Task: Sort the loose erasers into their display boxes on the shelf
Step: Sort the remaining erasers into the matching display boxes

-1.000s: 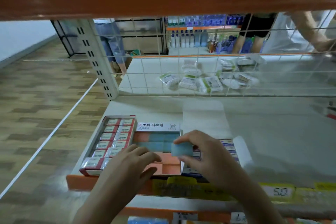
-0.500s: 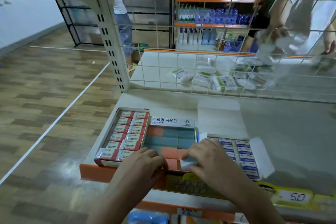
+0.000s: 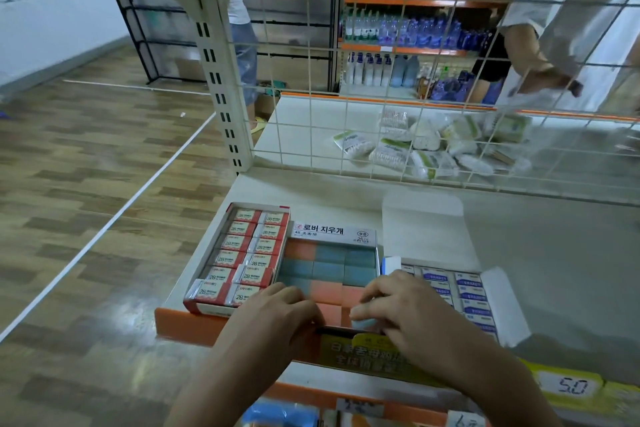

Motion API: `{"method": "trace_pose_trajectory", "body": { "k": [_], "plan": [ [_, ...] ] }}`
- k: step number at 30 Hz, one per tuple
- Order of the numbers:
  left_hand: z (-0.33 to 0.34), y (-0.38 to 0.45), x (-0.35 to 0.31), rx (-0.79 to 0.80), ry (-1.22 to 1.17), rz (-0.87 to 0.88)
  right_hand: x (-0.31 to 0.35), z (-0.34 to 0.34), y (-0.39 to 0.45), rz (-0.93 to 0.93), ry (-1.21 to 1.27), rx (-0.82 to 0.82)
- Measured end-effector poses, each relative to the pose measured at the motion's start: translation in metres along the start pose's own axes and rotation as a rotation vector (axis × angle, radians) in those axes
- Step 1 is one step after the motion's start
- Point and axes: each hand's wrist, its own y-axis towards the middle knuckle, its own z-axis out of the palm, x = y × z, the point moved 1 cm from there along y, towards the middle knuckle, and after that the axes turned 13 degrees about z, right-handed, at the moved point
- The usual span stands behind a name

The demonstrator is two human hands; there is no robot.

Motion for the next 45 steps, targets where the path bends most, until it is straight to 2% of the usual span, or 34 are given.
{"method": "trace_pose_trajectory", "body": {
  "k": [6,13,17,24,31,39,42,45],
  "plan": [
    [-0.001,0.003,-0.001,-0.017,0.037,0.024,0.006,0.001,0.005,-0.008,0.084,0.004],
    [-0.005,0.005,-0.002,-0.003,-0.007,-0.020,0.003,-0.006,0.008,0.023,0.059,0.093],
    [-0.007,0.007,-0.004,0.049,-0.052,-0.082,0.004,-0.007,0.011,0.042,0.013,0.134],
    [-0.010,0.015,-0.004,0.161,-0.048,-0.117,0.004,-0.005,0.016,0.047,0.087,0.101],
    [-0.017,0.021,-0.005,0.227,-0.063,-0.167,0.008,-0.005,0.021,0.037,0.036,0.086],
    [-0.029,0.052,-0.010,0.391,-0.025,-0.094,0.003,-0.016,0.030,0.000,0.091,0.191],
    [-0.044,0.085,-0.020,0.287,0.071,-0.037,-0.011,-0.039,0.025,0.004,0.148,0.037],
    [-0.051,0.127,-0.036,0.159,0.134,0.026,-0.045,-0.068,0.009,0.108,0.174,-0.178]
  ]
}}
